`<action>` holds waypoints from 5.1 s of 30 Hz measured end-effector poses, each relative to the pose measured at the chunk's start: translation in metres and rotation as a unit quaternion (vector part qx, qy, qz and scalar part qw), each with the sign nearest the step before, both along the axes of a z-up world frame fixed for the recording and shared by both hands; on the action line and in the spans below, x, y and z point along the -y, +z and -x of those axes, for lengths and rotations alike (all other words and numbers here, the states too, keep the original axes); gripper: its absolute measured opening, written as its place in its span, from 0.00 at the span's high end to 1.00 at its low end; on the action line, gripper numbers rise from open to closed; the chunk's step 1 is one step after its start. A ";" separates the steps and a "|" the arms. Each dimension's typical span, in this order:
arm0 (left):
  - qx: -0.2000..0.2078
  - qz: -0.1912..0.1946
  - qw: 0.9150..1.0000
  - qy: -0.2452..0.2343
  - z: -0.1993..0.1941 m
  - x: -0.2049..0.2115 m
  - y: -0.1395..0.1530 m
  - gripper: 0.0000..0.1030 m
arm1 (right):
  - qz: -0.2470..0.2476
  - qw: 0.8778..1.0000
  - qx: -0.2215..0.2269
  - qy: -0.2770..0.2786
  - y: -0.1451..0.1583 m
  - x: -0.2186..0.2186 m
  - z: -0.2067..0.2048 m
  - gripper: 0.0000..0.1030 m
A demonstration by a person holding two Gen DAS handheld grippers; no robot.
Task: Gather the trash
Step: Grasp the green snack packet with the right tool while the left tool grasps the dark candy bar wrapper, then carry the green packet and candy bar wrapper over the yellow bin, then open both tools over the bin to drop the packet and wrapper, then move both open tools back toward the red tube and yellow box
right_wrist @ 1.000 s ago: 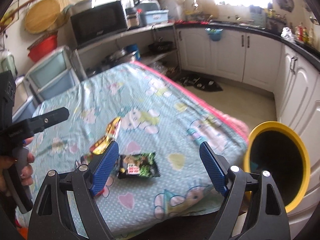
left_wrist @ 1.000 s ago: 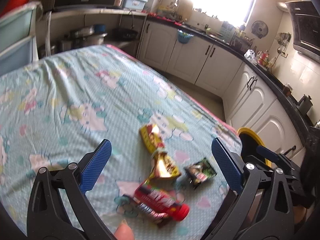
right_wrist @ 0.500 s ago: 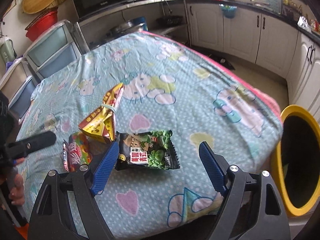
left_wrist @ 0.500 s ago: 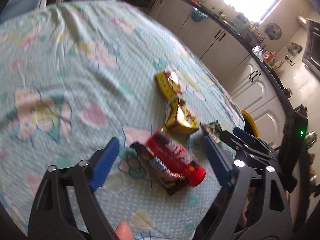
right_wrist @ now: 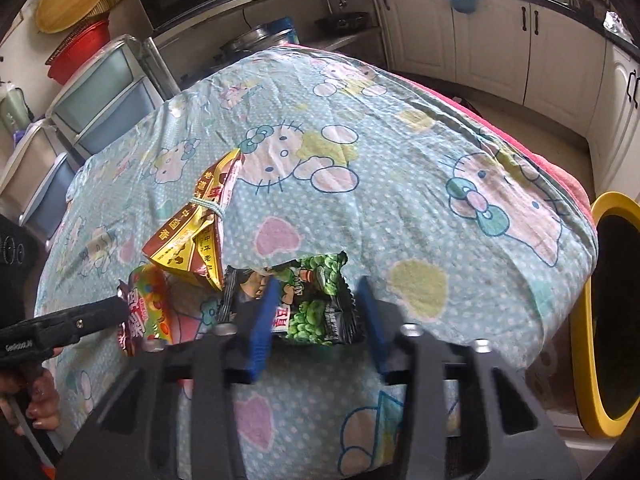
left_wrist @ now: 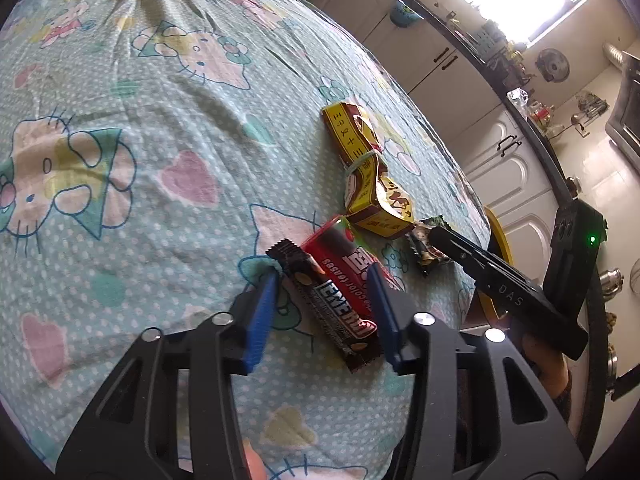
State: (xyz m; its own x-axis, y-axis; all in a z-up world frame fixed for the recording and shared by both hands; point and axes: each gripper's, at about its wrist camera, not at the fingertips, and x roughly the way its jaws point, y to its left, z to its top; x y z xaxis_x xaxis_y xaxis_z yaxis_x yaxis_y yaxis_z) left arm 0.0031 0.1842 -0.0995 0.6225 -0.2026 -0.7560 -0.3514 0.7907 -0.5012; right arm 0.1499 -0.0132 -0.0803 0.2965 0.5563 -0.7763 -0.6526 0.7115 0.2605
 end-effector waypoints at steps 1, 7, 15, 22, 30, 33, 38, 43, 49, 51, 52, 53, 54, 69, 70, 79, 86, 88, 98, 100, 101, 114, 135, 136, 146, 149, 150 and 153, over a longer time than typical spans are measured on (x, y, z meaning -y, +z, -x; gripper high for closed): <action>-0.001 -0.001 1.000 0.000 0.002 -0.001 0.000 0.73 | -0.003 1.000 -0.002 0.001 0.000 0.001 0.000 0.77; -0.006 0.010 1.000 -0.004 0.004 -0.003 -0.004 0.81 | -0.008 1.000 0.003 0.009 0.005 0.004 0.005 0.91; -0.006 0.030 1.000 -0.002 0.011 -0.015 -0.003 0.91 | -0.009 0.999 0.049 0.019 0.025 0.003 0.020 0.91; 0.033 -0.027 0.999 -0.002 0.017 -0.013 0.033 0.96 | -0.022 0.997 0.065 0.017 0.040 0.012 0.026 0.91; 0.082 -0.059 0.994 -0.033 -0.016 0.011 0.074 0.97 | -0.039 0.995 0.088 -0.013 0.062 0.043 0.022 0.91; 0.099 -0.067 0.992 -0.051 -0.034 0.027 0.085 0.97 | -0.045 0.994 0.095 -0.033 0.069 0.060 0.017 0.91; 0.123 -0.081 0.985 -0.089 -0.070 0.066 0.101 0.97 | -0.058 0.990 0.107 -0.071 0.082 0.092 0.007 0.91; 0.136 -0.084 0.980 -0.121 -0.099 0.098 0.108 0.98 | -0.067 0.984 0.120 -0.113 0.095 0.127 -0.004 0.91; 0.149 -0.082 0.973 -0.158 -0.130 0.138 0.114 0.98 | -0.071 0.974 0.133 -0.170 0.104 0.170 -0.017 0.91; 0.155 -0.085 0.970 -0.170 -0.140 0.153 0.116 0.98 | -0.073 0.970 0.135 -0.187 0.105 0.186 -0.019 0.91; 0.157 -0.086 0.968 -0.174 -0.143 0.160 0.117 0.98 | -0.074 0.968 0.137 -0.196 0.106 0.193 -0.021 0.91; 0.159 -0.085 0.967 -0.178 -0.145 0.165 0.117 0.98 | -0.075 0.966 0.138 -0.208 0.106 0.203 -0.023 0.91; 0.160 -0.083 0.966 -0.184 -0.150 0.172 0.117 0.98 | -0.077 0.963 0.138 -0.220 0.107 0.213 -0.024 0.91; 0.166 -0.057 0.953 -0.247 -0.205 0.257 0.106 0.98 | -0.054 0.931 0.144 -0.331 0.095 0.298 -0.037 0.91; 0.166 -0.057 0.952 -0.251 -0.208 0.261 0.104 0.98 | -0.052 0.930 0.143 -0.335 0.092 0.301 -0.037 0.91; 0.152 -0.062 0.949 -0.270 -0.233 0.297 0.086 0.98 | -0.022 0.924 0.130 -0.358 0.069 0.309 -0.045 0.91; 0.138 -0.068 0.948 -0.280 -0.248 0.309 0.072 0.98 | -0.003 0.928 0.111 -0.356 0.046 0.307 -0.055 0.91; 0.133 -0.068 0.948 -0.281 -0.251 0.311 0.068 0.97 | 0.000 0.929 0.103 -0.356 0.039 0.307 -0.058 0.91; 0.114 -0.079 0.952 -0.274 -0.259 0.311 0.052 0.58 | 0.002 0.926 0.083 -0.369 0.018 0.308 -0.065 0.55; 0.112 -0.086 0.953 -0.267 -0.258 0.305 0.050 0.56 | 0.000 0.926 0.080 -0.368 0.017 0.308 -0.065 0.55; 0.111 -0.087 0.954 -0.264 -0.257 0.302 0.050 0.51 | 0.001 0.926 0.080 -0.368 0.017 0.307 -0.065 0.55; 0.129 -0.153 0.960 -0.198 -0.223 0.239 0.073 0.11 | -0.027 0.942 0.105 -0.317 0.044 0.271 -0.047 0.37; 0.105 -0.182 0.975 -0.067 -0.156 0.098 0.083 0.11 | -0.064 0.977 0.138 -0.148 0.088 0.149 0.007 0.29; 0.102 -0.182 0.976 -0.064 -0.154 0.094 0.082 0.11 | -0.063 0.978 0.139 -0.140 0.089 0.143 0.009 0.29; 0.050 -0.163 0.985 -0.035 -0.132 0.038 0.060 0.11 | -0.053 0.989 0.132 -0.026 0.084 0.069 0.043 0.29; 0.031 -0.145 0.988 -0.029 -0.127 0.021 0.053 0.11 | -0.044 0.991 0.128 0.016 0.078 0.045 0.054 0.29; 0.026 -0.139 0.990 -0.028 -0.126 0.017 0.051 0.11 | -0.039 0.991 0.128 0.031 0.075 0.036 0.059 0.29; 0.010 -0.112 0.993 -0.026 -0.124 0.003 0.043 0.11 | -0.028 0.989 0.122 0.072 0.066 0.013 0.070 0.29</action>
